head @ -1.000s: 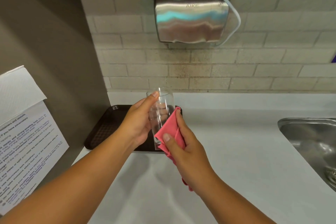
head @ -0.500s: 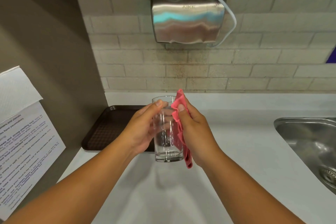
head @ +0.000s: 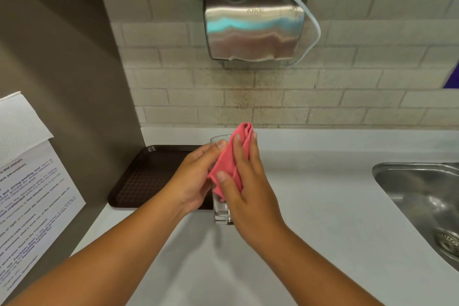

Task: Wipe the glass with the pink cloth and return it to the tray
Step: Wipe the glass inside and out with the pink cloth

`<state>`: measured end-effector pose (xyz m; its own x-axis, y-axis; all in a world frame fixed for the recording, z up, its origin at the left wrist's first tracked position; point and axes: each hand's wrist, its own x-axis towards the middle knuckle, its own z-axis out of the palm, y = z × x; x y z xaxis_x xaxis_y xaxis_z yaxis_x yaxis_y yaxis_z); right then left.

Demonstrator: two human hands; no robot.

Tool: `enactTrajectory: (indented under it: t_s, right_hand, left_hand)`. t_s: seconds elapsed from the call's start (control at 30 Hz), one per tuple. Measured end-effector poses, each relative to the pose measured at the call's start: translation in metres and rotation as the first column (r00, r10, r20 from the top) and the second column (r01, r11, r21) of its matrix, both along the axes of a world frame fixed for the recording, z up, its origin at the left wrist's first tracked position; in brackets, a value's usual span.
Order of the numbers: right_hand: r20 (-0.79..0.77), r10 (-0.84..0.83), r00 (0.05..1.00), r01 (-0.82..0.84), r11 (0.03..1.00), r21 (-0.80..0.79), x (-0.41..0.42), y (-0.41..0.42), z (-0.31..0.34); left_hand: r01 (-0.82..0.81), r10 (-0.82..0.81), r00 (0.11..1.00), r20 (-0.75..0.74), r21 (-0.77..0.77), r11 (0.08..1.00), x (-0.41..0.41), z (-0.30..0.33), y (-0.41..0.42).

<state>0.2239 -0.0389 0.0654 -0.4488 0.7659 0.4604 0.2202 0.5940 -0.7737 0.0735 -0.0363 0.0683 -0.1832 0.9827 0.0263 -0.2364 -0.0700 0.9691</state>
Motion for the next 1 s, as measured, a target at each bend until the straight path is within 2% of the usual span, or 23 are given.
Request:
enactTrajectory:
  t_s: [0.2,0.3,0.37,0.5,0.67,0.8,0.9,1.0]
  right_hand:
    - [-0.14,0.099,0.985,-0.124,0.975,-0.183,-0.001,0.039,0.024]
    - [-0.246,0.168,0.955,-0.245,0.912,-0.33,0.003,0.046,0.025]
    - [-0.295,0.188,0.937,-0.293,0.881,-0.372,0.006,0.044,0.016]
    - [-0.249,0.199,0.948,-0.298,0.83,-0.471,0.012,0.026,-0.012]
    - [-0.237,0.122,0.964,-0.215,0.879,-0.425,0.014,0.018,-0.018]
    - [-0.253,0.0,0.967,-0.109,0.903,-0.415,0.012,0.019,-0.015]
    - [-0.248,-0.061,0.967,-0.024,0.945,-0.325,0.006,0.018,-0.015]
    - [-0.191,-0.045,0.981,0.007,0.981,-0.193,0.004,0.02,-0.013]
  left_hand:
    - [-0.035,0.035,0.999,-0.014,0.011,0.999,0.0,0.005,-0.001]
    - [-0.049,0.051,0.998,-0.033,0.037,0.998,-0.001,0.008,0.001]
    - [-0.07,0.071,0.997,-0.033,0.033,0.997,-0.001,0.011,0.002]
    - [-0.093,0.093,0.995,-0.029,0.003,0.996,-0.006,0.018,0.006]
    - [-0.06,0.055,0.997,-0.062,-0.08,0.995,-0.003,0.017,0.007]
    - [-0.035,0.026,0.994,-0.11,-0.083,0.996,-0.001,0.023,0.009]
    - [-0.138,0.117,0.965,-0.236,-0.072,0.988,0.008,0.028,0.008]
    - [-0.277,0.247,0.917,-0.313,-0.054,0.959,0.02,0.038,0.005]
